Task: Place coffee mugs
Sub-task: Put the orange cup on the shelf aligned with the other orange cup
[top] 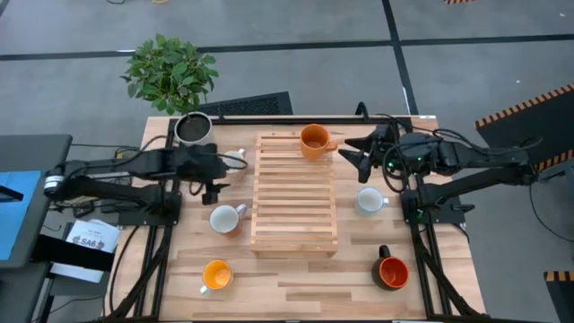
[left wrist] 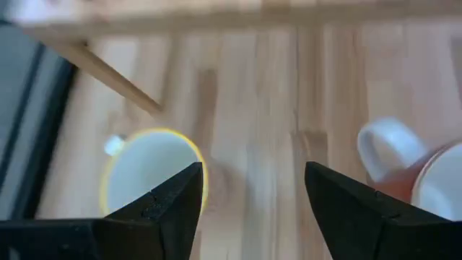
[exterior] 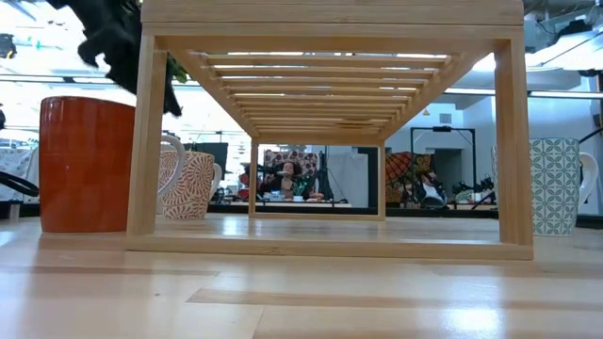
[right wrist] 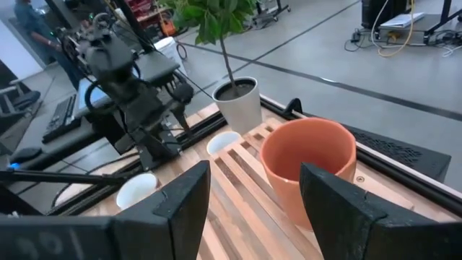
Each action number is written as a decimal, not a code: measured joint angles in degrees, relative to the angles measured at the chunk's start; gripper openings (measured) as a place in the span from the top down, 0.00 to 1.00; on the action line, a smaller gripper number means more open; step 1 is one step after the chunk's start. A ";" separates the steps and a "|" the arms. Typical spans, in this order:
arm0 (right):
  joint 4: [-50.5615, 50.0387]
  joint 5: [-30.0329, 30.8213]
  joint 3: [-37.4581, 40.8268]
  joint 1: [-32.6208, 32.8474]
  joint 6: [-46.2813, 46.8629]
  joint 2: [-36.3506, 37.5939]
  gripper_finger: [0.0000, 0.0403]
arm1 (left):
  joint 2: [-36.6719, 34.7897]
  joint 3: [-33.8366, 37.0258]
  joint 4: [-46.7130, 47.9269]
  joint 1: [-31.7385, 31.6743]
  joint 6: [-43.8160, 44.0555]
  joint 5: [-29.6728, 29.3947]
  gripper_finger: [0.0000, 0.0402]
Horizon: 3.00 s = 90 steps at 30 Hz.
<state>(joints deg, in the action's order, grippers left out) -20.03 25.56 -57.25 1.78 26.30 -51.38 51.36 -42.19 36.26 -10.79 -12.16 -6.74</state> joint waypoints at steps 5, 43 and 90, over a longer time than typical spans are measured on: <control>-1.21 0.00 0.00 0.00 0.15 -0.02 0.41 | 6.97 0.00 0.05 -1.52 -2.93 -4.67 0.43; -1.35 0.00 0.00 -0.04 0.20 -0.02 0.41 | 17.59 -18.77 16.25 -4.88 -8.24 -10.19 0.98; -0.81 0.00 0.05 -0.02 1.29 -0.50 0.41 | 50.09 -67.20 32.53 -1.38 -14.55 1.02 0.97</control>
<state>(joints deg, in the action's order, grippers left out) -20.84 25.56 -57.20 1.76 27.59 -51.88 101.45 -109.40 68.80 -12.16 -26.71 -5.72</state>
